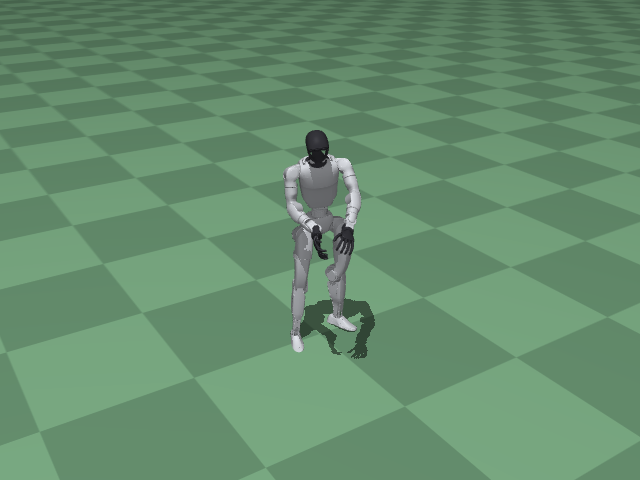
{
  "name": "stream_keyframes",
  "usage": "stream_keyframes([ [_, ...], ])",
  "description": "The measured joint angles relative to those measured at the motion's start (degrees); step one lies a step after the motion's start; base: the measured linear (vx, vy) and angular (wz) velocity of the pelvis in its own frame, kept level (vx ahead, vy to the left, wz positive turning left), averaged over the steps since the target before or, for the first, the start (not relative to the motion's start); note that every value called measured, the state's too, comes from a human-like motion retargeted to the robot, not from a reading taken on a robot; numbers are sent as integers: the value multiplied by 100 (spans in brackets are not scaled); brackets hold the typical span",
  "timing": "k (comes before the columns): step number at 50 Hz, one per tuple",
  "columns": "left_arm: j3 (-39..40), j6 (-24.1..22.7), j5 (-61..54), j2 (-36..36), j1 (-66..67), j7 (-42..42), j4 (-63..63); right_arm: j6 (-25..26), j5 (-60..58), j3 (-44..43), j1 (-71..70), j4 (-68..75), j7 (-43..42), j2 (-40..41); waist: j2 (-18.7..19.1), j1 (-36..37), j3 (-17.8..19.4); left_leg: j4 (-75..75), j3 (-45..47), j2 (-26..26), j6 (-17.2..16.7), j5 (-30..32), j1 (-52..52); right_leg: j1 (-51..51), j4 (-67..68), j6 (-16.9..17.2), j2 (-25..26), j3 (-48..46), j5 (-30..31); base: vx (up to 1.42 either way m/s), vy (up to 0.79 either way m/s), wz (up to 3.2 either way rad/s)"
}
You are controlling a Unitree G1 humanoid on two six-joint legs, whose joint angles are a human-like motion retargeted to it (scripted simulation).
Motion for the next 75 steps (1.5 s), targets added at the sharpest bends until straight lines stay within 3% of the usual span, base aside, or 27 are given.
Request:
stream_keyframes([
  [2, 484, -251, -846, 232, 361, -92, -814, -336, 520, -257, 169, -284, -317, -79, 13, 129, 2, 0, 99, 61, 0, -33, 143, 86, -9, 0, 76, 79, -26, 10, -11, -58],
  [7, 1185, -555, -3125, 537, 1241, -455, -2443, -506, 641, -808, 588, -697, -587, -633, 40, 706, -120, 36, 330, 347, 25, -215, 669, 420, 91, 0, 323, 283, -256, 20, -14, -52],
  [8, 1221, -560, -3473, 580, 1354, -514, -2629, -270, 138, -913, 572, -543, -648, -829, 23, 799, -184, 81, 333, 364, 88, -257, 689, 441, 119, 0, 327, 291, -290, 16, -7, -17],
  [10, 1209, -420, -4065, 666, 1537, -837, -2896, 591, -634, -974, 574, -265, 715, -1227, -38, 963, -337, 175, 310, 367, 255, -336, 681, 451, 176, 0, 301, 295, -348, 13, -4, -1],
  [12, 1172, -447, -4988, 698, 1616, -635, -3048, -876, 2355, -1775, 547, -330, -686, -796, -105, 1067, -433, 218, 294, 415, 238, -366, 693, 489, 191, 0, 333, 262, -388, 10, -6, 8],
  [15, 1135, -372, -5839, 667, 1757, -711, -3059, -939, 2466, -2045, 226, 37, -1104, -912, -272, 1230, -609, 222, 282, 447, 285, -386, 707, 517, 181, 0, 363, 241, -418, 7, -5, 3],
  [18, 1147, -395, -6518, 563, 1797, -703, -2881, -779, 1418, -1800, -205, -16, -1257, -1207, -470, 1372, -743, 170, 289, 496, 293, -362, 704, 509, 135, 0, 433, 229, -415, 4, -6, -2],
  [20, 1195, -372, -6746, 460, 1769, -705, -2671, 328, -695, -1220, -597, -9, -1072, -1651, -607, 1459, -822, 118, 303, 524, 320, -334, 693, 479, 109, 0, 480, 232, -405, 2, -7, -7],
  [22, 1203, -558, -6893, 391, 1775, -626, -2495, -99, -827, -914, -836, -456, -1326, -1659, -782, 1517, -979, 483, 358, 637, 298, -497, 466, 335, 230, 0, 488, 224, -474, 0, -8, -9],
  [25, 1199, -665, -7180, 348, 1576, -489, -2269, 458, -2276, 111, -1458, -731, -1023, -1930, -973, 1656, -1007, 33, 388, 656, 286, -242, 619, 352, 38, 0, 667, 262, -326, -3, -11, -19],
  [30, 1438, -729, -6742, 359, 1318, -337, -2275, 1099, -4353, 1508, -2239, -987, -157, -1897, -1295, 1942, -915, 0, 501, 768, 275, -175, 586, 247, 9, 0, 826, 337, -239, -5, -9, -21],
  [34, 1534, -684, -5065, 556, 1284, -70, -2898, 1257, -5484, 1900, -2200, -1151, 394, -1625, -1404, 2207, -583, 0, 529, 857, 252, -129, 533, 194, -35, 0, 942, 336, -157, -7, -8, -8],
  [41, 1402, -670, -1034, 1371, 2000, 80, -4957, 1078, -6963, 1048, -735, -2361, -4, -1741, -1181, 2471, 8, 0, 368, 985, 136, -35, 330, 124, -124, 0, 1078, 113, -68, -4, -5, 21],
  [49, 1483, -952, 242, 1901, 2968, -142, -6497, 706, -7478, 570, 313, -3824, 74, -2521, -830, 2472, 14, 0, 295, 903, 84, -23, 187, 14, -83, 0, 956, 68, -73, 4, 6, 10],
  [53, 1312, -924, 739, 1866, 2600, -79, -5776, 705, -7486, 1179, -341, -3190, 70, -2686, -759, 2347, -32, 0, 338, 844, 84, -2, 160, -39, -64, 0, 886, 116, -34, 1, 5, -6],
  [58, 160, -575, 1831, 1214, 891, 980, -2507, 967, -7351, 2623, -2041, -84, -233, -1676, -706, 2075, 1, 0, 374, 878, 16, 78, 104, -75, -129, 0, 932, 87, 79, -3, -1, -2],
  [62, -737, -290, 1590, 428, -334, 1302, -32, 953, -6552, 2624, -2731, 1702, -207, -850, -601, 1924, -92, 0, 342, 886, 7, 144, -12, -150, -164, 0, 968, 4, 150, -3, -1, 3],
  [65, -669, -312, 1146, 283, -690, 1165, 196, 964, -6265, 2089, -2847, 1508, -381, -901, -500, 1916, -256, 0, 317, 885, 7, 138, -22, -159, -132, 0, 961, -26, 119, 6, 1, 4],
  [71, 327, -500, 250, 1100, 32, -10, -2736, 1073, -6413, 1527, -2224, -927, -91, -2003, -431, 2118, -709, 0, 336, 861, 70, 7, 160, -62, 23, 0, 879, 45, -79, 19, 3, -2],
  [75, 1059, -598, -251, 1727, 974, -808, -4666, 955, -6663, 1299, -1608, -2563, 273, -2767, -490, 2237, -793, 66, 382, 793, 190, -96, 219, -51, 119, 0, 781, 141, -156, 12, 5, -10],
])
